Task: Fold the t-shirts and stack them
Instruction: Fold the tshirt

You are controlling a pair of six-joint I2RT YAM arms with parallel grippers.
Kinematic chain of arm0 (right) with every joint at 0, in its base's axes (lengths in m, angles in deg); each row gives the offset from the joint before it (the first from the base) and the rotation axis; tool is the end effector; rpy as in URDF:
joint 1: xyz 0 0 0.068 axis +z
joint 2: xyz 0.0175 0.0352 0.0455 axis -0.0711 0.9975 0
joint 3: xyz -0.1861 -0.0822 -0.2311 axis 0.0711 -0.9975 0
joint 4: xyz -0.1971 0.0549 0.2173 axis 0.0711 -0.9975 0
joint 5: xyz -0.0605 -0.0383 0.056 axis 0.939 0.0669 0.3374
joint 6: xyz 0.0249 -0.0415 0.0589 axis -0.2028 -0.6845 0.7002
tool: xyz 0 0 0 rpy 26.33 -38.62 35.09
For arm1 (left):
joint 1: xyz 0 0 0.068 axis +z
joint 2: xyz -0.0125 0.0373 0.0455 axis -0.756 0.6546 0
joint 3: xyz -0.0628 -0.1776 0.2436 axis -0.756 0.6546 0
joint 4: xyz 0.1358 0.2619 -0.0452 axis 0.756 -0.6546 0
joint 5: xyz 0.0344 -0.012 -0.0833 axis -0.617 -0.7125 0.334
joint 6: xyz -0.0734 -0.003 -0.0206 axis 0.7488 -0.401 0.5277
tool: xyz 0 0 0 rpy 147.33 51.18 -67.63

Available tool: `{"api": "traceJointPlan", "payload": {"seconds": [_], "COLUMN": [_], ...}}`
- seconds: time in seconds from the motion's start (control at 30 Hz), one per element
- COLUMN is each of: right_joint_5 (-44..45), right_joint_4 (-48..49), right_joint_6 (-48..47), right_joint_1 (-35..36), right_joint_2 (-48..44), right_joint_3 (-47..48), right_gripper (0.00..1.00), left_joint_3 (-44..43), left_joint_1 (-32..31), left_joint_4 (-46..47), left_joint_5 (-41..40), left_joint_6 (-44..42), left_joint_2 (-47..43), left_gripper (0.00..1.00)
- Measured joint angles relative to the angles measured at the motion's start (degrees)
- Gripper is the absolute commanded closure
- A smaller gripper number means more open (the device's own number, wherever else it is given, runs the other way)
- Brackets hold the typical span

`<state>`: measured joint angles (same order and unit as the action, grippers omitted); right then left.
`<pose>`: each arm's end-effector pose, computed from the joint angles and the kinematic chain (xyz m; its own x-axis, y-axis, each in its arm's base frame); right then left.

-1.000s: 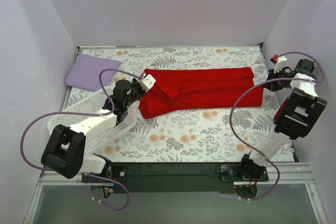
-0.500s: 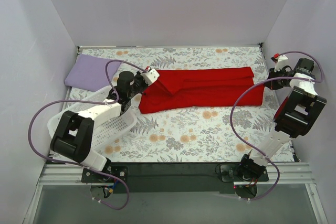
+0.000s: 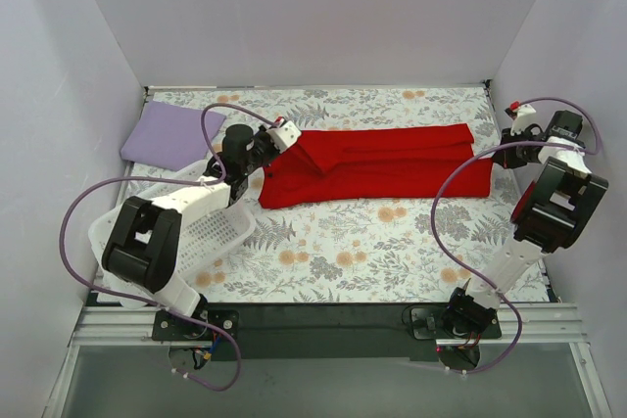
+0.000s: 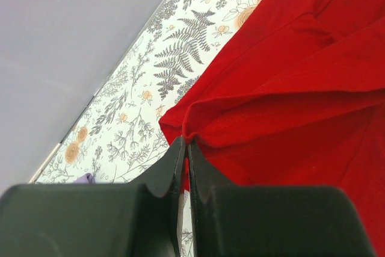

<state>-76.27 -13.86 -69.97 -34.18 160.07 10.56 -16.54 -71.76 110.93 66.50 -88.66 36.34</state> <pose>0.4274 -0.2057 0.2040 -0.6306 -0.2117 -0.7467 -0.3218 0.9468 0.0033 0.3722 -0.1682 0.2305 -0.3006 0.1065 -0.9478 0.5337 0.8424 -0.0746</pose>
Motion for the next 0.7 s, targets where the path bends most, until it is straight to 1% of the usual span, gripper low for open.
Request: {"api": "traceJointPlan", "payload": {"seconds": [0.7], "right_joint_5": [3.1], "right_joint_4": [1.22], "right_joint_6": [1.29], "right_joint_1": [1.99], "right_joint_2": [4.63], "right_joint_3": [2.97], "right_gripper": [0.99], "left_joint_3": [-1.51], "left_joint_1": [0.44], "left_joint_4": [0.42], "left_joint_5": [0.83], "left_joint_6": [-0.17], "left_joint_2": [3.13], "left_gripper": [1.0]}}
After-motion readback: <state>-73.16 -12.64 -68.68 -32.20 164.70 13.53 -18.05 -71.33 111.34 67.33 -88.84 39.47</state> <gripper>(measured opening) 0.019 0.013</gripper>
